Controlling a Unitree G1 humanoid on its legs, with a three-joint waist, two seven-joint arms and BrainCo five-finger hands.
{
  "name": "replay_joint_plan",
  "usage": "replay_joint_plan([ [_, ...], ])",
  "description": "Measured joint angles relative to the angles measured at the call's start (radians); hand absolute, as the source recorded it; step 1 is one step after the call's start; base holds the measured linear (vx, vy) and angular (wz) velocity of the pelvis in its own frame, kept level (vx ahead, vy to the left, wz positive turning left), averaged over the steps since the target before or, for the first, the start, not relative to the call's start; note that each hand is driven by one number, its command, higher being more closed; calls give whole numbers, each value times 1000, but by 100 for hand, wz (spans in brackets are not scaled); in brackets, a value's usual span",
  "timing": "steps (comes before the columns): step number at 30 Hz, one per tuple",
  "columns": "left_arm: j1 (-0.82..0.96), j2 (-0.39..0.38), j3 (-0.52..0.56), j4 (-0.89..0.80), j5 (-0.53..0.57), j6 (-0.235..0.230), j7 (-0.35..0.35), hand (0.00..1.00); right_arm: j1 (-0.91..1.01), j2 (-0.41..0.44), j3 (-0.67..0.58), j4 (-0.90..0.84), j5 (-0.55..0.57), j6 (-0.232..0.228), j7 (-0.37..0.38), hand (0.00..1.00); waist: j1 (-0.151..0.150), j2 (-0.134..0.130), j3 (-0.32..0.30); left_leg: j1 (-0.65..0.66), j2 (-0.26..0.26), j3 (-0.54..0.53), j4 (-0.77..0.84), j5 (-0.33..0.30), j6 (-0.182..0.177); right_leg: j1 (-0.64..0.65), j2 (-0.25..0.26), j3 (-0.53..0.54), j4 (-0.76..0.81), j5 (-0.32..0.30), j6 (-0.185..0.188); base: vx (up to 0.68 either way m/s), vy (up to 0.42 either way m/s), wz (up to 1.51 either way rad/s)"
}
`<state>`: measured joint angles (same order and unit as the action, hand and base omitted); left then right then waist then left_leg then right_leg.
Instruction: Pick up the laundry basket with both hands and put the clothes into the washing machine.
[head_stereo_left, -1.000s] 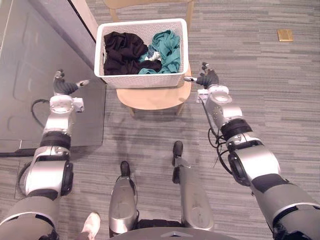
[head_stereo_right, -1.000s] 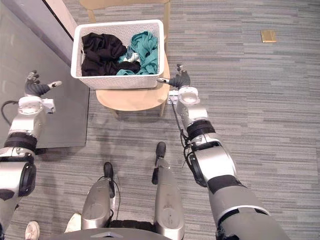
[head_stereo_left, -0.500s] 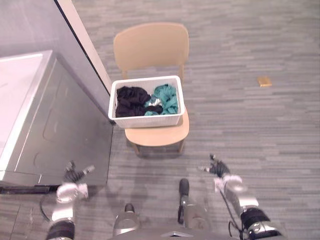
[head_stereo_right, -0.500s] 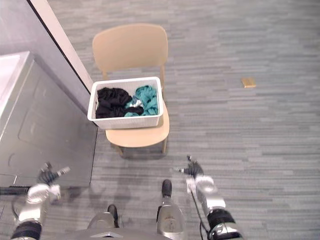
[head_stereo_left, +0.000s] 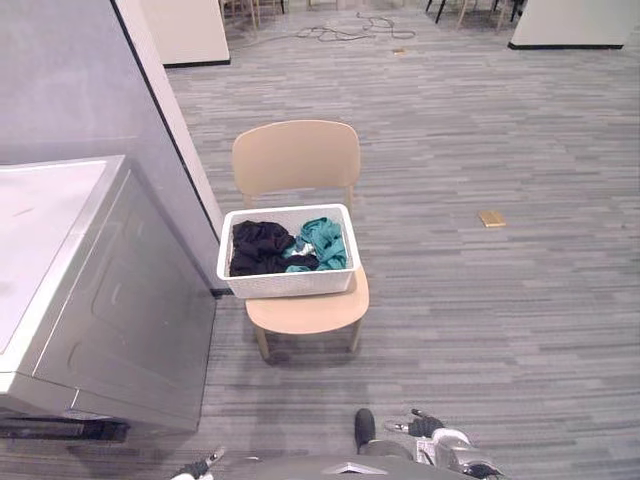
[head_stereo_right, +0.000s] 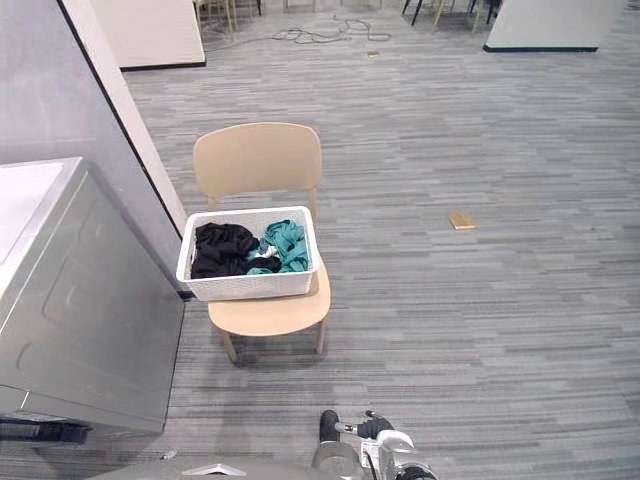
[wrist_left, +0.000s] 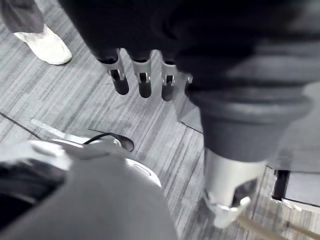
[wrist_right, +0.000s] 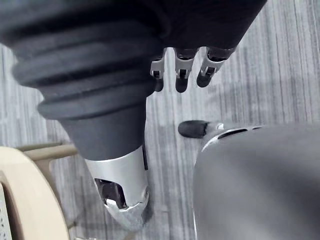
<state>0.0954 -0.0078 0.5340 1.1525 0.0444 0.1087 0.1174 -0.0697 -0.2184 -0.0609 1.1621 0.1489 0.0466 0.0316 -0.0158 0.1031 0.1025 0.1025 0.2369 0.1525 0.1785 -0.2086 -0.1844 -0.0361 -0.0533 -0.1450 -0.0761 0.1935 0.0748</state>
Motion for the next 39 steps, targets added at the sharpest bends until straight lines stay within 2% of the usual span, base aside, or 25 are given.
replay_joint_plan([
  [4, 0, -12, 16, -1, -2, -1, 6, 0, -46, -15, -146, 65, -1, 1, -37, 0, -1, 26, 40, -82, -14, -76, 18, 52, 1, -94, -33, -60, 166, -80, -8, -107, -18, 54],
  [5, 4, -19, 14, -2, -2, -1, 8, 0, -58, -17, -157, 75, -1, 5, -40, 0, 0, 39, 49, -102, -12, -86, 21, 66, -5, -122, -30, -52, 213, -111, -20, -150, -86, 81],
  [6, 7, -4, 19, -1, -1, -4, 11, 0, -60, -13, -177, 74, -4, 7, -43, 0, -16, 22, 48, -99, -21, -112, -48, 119, -14, -153, -34, -30, 244, -139, -60, -95, -78, 77],
  [8, 10, -22, 82, 7, 0, 0, 11, 0, -72, 8, -269, 69, -26, 0, -59, 0, 0, 11, 83, -127, -3, -61, 334, 0, 16, -167, -69, -66, 296, -131, -75, -64, -63, 54],
  [10, 40, -43, 118, 23, 1, -1, 9, 0, -66, 19, -300, 43, -32, 1, -61, 0, -18, 14, 81, -56, 16, -55, 542, -5, 14, -147, -94, -110, 302, -134, -78, -93, -16, 58],
  [14, 45, -41, 146, 36, 7, 6, 11, 0, -58, 35, -314, 30, -39, 4, -59, 0, -43, 26, 74, 97, 120, -30, 463, 60, 26, -147, -107, -190, 272, -105, -20, -177, 155, 98],
  [15, 44, -43, 152, 36, 9, 15, 10, 0, -58, 34, -305, 31, -39, 6, -57, 0, -49, 33, 61, 153, 122, -15, 290, 124, -13, -169, -103, -193, 255, -71, -6, -180, 213, 64],
  [16, 44, -41, 151, 35, 10, 17, 10, 0, -61, 33, -302, 31, -39, 5, -57, 0, -52, 39, 51, 183, 114, -2, 214, 70, -63, -180, -101, -186, 247, -46, -7, -245, 258, 70],
  [17, 43, -37, 147, 29, 10, 18, 10, 0, -65, 39, -290, 37, -40, 6, -56, 0, -48, 13, 42, 220, 87, 14, 88, 7, -62, -193, -104, -151, 207, -16, 17, -272, 244, 55],
  [19, 47, -23, 101, -4, 8, 18, 10, 0, -65, 57, -254, 43, -40, 8, -54, 0, -48, -6, 31, 230, 63, 68, -18, -46, -66, -190, -106, -108, 125, 15, 16, -299, 250, 50],
  [20, 46, 7, 44, -10, 8, 18, 12, 0, -58, 77, -254, 52, -40, 12, -55, 0, -40, -47, 18, 233, 38, 62, -45, -95, -73, -183, -127, -87, 92, 48, 5, -241, 194, 27],
  [23, 49, 37, 4, -19, 7, 12, 13, 0, -48, 94, -226, 70, -36, 15, -56, 0, -16, -88, 11, 271, -1, 83, -56, -97, -73, -161, -143, -61, 75, 32, -4, -154, 96, -16],
  [25, 50, 45, -7, -36, 8, 3, 14, 0, -39, 97, -216, 70, -35, 15, -57, 0, -8, -109, 5, 281, -17, 109, -60, -96, -72, -156, -147, -85, 55, -29, -15, -98, 17, -41],
  [26, 46, 41, -8, -39, 9, 2, 14, 0, -42, 99, -214, 70, -34, 15, -57, 0, -9, -102, 12, 280, -15, 118, -56, -90, -67, -156, -141, -92, 60, -90, 0, -111, -8, -28],
  [27, 49, 21, -28, -44, 11, 1, 16, 0, -51, 89, -211, 64, -27, 12, -57, 0, -24, -66, 16, 274, 29, 129, -39, -78, -60, -182, -86, -81, 250, -67, -18, -39, -12, -6],
  [28, 48, 46, -30, -50, 16, -1, 16, 0, -39, 104, -194, 63, -30, 7, -57, 0, -32, -109, 20, 255, 18, 124, -5, -77, -58, -167, -84, -91, 284, 37, -9, 15, -45, -9],
  [29, 49, 54, -32, -55, 19, 2, 19, 0, -31, 117, -177, 60, -31, 5, -56, 0, -15, -128, 13, 223, -3, 129, 38, -100, -43, -157, -95, -103, 226, 72, 18, -31, -50, -54],
  [30, 33, 53, -32, -44, 26, -3, 20, 0, -66, 125, -192, 36, -34, 1, -57, 0, 29, -132, 16, 128, -46, 107, 84, -177, 38, -190, -76, 40, 232, 65, 124, -116, -41, -67],
  [31, 32, 47, -35, -40, 31, -1, 21, 0, -68, 132, -192, 36, -35, 7, -57, 0, 20, -108, 35, 126, -21, 100, 83, -173, 31, -230, -59, 71, 410, -56, 76, -156, -61, -3],
  [32, 39, 62, -54, -43, 40, 10, 23, 0, -37, 131, -190, 12, -30, -2, -51, 0, -4, -110, 37, 114, 8, 59, 90, -133, 5, -230, -22, 105, 678, -226, 54, -52, -79, 78],
  [33, 42, 69, -71, -43, 42, 10, 23, 0, -22, 125, -187, 4, -32, -2, -51, 0, -3, -114, 36, 114, 11, 28, 80, -103, -7, -205, -2, 111, 747, -270, 54, -28, -132, 128],
  [35, 36, 60, -70, -38, 47, 7, 21, 0, 3, 109, -179, 16, -37, -2, -56, 0, 16, -122, 29, 95, -8, -27, 47, -59, -4, -153, 20, 130, 710, -311, 55, -66, -71, 78],
  [37, 49, 52, -74, -33, 50, 19, 20, 0, 4, 105, -166, 26, -38, -4, -56, 0, 23, -104, -22, -7, -26, -66, -10, 12, 20, -102, 21, 165, 435, -309, 49, -91, -27, 36],
  [38, 42, 55, -87, -33, 50, 20, 20, 0, -14, 110, -149, 35, -38, -1, -55, 0, 28, -116, -31, -43, -38, -81, -28, 28, 7, -96, 15, 187, 336, -308, 47, -93, -53, 30],
  [39, 22, 55, -106, -31, 50, 27, 20, 0, -26, 119, -147, 34, -37, 0, -56, 0, 29, -101, -22, -99, -36, -118, -31, 45, 12, -96, 17, 177, 247, -270, 29, -102, -46, 31],
])
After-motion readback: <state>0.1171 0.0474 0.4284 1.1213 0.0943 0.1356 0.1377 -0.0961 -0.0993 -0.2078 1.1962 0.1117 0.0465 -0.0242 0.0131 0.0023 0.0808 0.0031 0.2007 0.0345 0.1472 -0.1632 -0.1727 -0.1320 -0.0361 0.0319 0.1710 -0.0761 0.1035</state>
